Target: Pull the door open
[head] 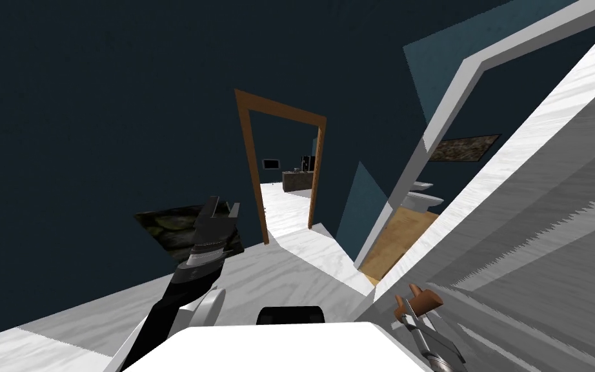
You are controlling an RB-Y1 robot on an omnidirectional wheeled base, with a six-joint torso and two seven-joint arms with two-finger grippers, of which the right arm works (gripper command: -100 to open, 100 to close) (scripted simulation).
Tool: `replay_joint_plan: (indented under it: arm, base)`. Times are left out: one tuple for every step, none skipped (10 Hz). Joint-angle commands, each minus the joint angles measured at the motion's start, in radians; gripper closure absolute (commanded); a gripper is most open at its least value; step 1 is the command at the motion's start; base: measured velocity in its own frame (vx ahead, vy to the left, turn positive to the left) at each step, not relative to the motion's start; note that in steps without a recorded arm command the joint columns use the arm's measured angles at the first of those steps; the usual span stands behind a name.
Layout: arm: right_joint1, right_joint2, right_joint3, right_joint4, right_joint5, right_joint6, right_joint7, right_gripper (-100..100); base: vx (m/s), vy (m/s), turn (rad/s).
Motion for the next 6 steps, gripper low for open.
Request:
replay_joint_plan:
  arm:
    - [0.013, -0.004, 0.021, -0.004, 0.017, -0.02, -0.011, 100]
    - [0.018, -0.007, 0.032, -0.008, 0.027, -0.029, -0.016, 100]
    - [0.024, -0.011, 0.043, -0.011, 0.036, -0.039, -0.022, 100]
    - [0.029, -0.014, 0.054, -0.015, 0.046, -0.049, -0.027, 100]
    - [0.034, -0.016, 0.064, -0.018, 0.054, -0.057, -0.032, 100]
    - [0.038, -0.018, 0.072, -0.02, 0.061, -0.065, -0.036, 100]
  base:
    - [-0.245, 0.015, 0.047]
    - [-0.22, 0.018, 0.045]
    - [-0.183, 0.034, 0.032]
    - [-0.189, 0.021, 0.028]
    - [-0.18, 0.004, 0.03]
    - [-0.177, 0.006, 0.038]
